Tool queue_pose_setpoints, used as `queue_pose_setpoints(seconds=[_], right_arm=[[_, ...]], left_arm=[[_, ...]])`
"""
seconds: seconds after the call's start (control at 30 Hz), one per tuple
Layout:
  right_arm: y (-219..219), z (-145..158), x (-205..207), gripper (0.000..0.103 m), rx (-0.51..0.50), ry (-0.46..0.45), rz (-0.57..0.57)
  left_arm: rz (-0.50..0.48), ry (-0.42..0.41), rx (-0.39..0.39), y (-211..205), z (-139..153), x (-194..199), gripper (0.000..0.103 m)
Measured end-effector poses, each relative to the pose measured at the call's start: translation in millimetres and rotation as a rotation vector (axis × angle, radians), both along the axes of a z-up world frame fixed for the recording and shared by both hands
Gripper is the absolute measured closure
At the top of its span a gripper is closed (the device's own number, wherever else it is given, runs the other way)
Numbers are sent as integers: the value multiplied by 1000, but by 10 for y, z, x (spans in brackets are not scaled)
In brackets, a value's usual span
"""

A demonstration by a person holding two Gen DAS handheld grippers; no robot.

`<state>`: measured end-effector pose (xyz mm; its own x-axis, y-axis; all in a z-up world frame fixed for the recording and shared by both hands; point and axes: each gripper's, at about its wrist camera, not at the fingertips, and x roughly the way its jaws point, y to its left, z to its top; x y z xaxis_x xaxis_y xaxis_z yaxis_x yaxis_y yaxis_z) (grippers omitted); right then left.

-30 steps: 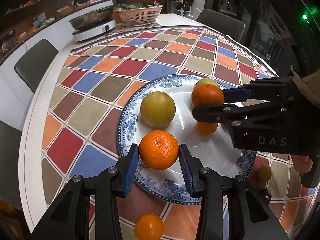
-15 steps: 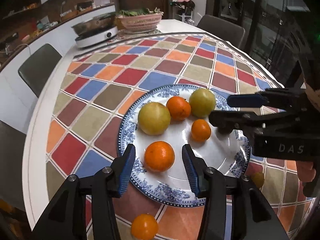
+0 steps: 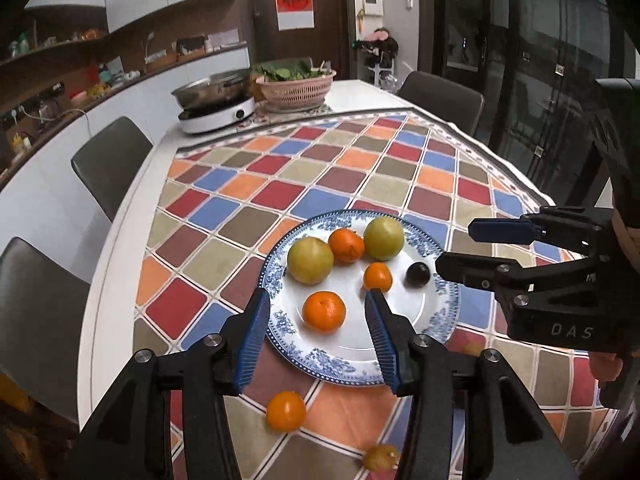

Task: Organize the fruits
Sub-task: 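Open both tools and lift them away from the plate toward the loose fruit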

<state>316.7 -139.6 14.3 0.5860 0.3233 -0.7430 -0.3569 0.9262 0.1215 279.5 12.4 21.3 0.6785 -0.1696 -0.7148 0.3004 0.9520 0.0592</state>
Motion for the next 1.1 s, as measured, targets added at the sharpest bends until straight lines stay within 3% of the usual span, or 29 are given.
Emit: queue_pose_setpoints(seconds=[0.13, 0.57, 1.1], right_arm=[[-13, 97, -177, 52, 4, -22, -1], [-8, 175, -702, 52, 14, -49, 9], [-76, -127, -1070, 52, 4, 9, -15]], left_arm=[[9, -43, -6, 3, 138, -219, 48], [39, -75, -61, 53, 237, -781, 46], [81, 7, -93, 81, -151, -1109, 45]])
